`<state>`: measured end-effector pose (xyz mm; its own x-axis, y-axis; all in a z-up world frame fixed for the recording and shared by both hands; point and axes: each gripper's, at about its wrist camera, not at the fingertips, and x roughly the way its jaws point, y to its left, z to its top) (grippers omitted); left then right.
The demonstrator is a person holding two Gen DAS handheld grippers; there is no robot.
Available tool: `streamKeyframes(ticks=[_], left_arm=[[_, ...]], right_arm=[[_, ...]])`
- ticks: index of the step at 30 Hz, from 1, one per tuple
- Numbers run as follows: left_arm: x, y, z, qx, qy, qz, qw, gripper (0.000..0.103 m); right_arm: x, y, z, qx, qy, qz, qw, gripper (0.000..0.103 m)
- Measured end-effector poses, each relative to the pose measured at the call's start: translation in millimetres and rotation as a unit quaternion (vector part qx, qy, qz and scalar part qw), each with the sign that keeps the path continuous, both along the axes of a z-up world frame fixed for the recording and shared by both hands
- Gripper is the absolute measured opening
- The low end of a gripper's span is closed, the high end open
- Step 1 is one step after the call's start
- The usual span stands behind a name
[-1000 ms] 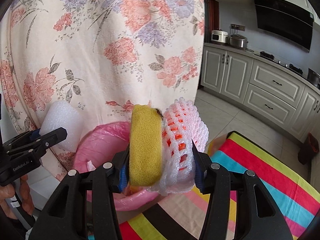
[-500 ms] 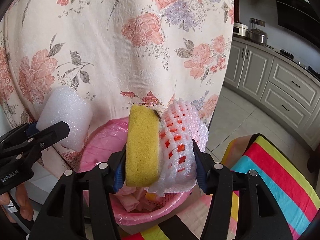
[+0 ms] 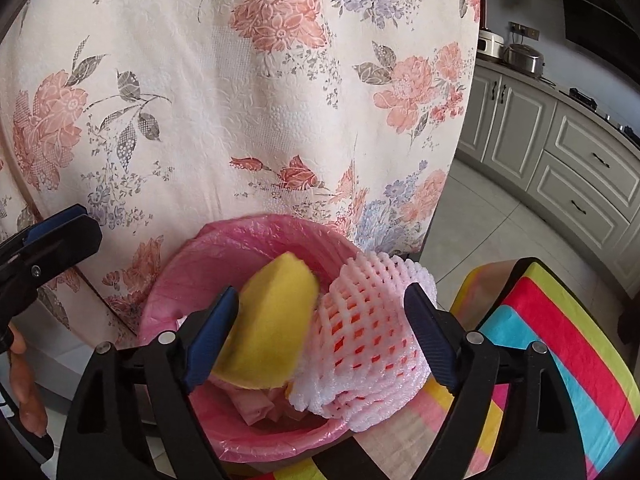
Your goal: Collect trash
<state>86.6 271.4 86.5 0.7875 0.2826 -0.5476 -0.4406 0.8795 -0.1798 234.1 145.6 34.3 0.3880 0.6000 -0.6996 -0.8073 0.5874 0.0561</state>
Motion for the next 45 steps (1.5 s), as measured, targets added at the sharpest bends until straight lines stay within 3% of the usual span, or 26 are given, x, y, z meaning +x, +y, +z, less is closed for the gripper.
streamKeyframes(ticks=[13, 17, 28, 34, 41, 45], left_arm=[[-4.3, -4.2, 4.8, 0.004, -0.005, 0.000, 1.0000, 0.070], [-4.8, -6.4, 5.1, 0.005, -0.005, -0.002, 1.0000, 0.070], [-25.5, -32.5, -15.5, -0.002, 0.019, -0.035, 0.9992, 0.082], [-47.0, -51.3, -32.7, 0.001, 0.035, -0.051, 0.9981, 0.098], [-66.1, -51.6, -32.7, -0.017, 0.028, -0.052, 0.9981, 0.098], [-71.6, -53.0, -29.4, -0.006, 0.028, -0.055, 0.9981, 0.098]], right_arm=[[-1.4, -8.9, 6.2, 0.008, -0.002, -0.004, 1.000, 0.081], [-4.5, -21.6, 12.0, 0.012, -0.013, -0.016, 1.000, 0.086], [-28.9, -95.4, 10.0, 0.035, -0.034, -0.086, 0.995, 0.086], [-63.3, -130.4, 4.0, 0.058, -0.055, -0.113, 0.990, 0.086], [-90.3, -137.9, -1.3, 0.062, -0.050, -0.108, 0.991, 0.086], [-96.6, -135.0, 2.4, 0.066, -0.050, -0.099, 0.992, 0.086]])
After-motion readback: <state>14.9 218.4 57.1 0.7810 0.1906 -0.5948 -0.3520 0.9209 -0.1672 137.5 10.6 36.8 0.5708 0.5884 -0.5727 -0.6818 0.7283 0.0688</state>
